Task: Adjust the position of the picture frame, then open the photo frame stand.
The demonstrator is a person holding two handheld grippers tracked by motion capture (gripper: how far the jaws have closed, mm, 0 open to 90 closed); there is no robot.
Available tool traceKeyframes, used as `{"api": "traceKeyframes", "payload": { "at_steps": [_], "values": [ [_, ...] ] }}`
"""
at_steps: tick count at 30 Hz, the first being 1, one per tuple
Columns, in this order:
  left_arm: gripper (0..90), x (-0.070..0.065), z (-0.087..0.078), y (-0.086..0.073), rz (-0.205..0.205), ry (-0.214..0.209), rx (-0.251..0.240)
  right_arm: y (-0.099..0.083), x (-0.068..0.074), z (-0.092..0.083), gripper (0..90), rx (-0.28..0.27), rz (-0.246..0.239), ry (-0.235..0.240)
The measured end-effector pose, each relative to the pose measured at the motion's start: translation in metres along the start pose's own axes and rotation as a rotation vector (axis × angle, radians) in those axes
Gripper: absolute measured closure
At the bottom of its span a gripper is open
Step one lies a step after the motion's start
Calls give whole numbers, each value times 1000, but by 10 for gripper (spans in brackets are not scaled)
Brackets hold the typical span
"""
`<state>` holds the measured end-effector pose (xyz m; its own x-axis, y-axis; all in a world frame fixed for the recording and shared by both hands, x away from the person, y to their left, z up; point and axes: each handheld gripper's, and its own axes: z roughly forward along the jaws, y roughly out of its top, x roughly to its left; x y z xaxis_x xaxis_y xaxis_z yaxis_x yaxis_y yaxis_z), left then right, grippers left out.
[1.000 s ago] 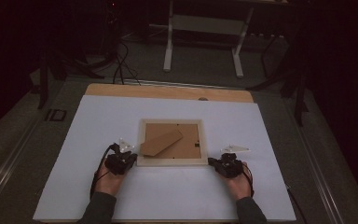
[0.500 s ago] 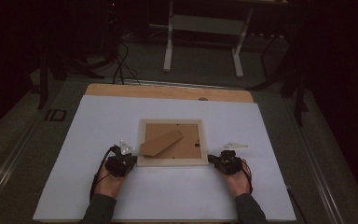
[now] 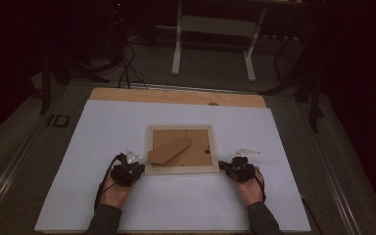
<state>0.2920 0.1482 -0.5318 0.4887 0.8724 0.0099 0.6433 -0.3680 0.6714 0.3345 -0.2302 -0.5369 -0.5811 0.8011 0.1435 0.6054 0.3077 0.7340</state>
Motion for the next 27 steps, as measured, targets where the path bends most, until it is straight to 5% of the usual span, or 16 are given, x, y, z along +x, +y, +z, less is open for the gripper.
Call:
{"api": "traceKeyframes", "payload": {
  "at_steps": [7,16,23,27],
  "values": [
    [838,-1,-2,1,-3,16,-24,5,-5,-15,753,-59,-30,-7],
    [730,2,-4,0,-27,23,-35,5,-3,-16,672,-56,-34,1],
    [655,8,-7,0,-74,26,-59,6,-6,-18,635,-65,-28,-4],
    [598,11,-10,1,-124,-9,-68,5,-7,-20,638,-68,-28,0]
  ]
}}
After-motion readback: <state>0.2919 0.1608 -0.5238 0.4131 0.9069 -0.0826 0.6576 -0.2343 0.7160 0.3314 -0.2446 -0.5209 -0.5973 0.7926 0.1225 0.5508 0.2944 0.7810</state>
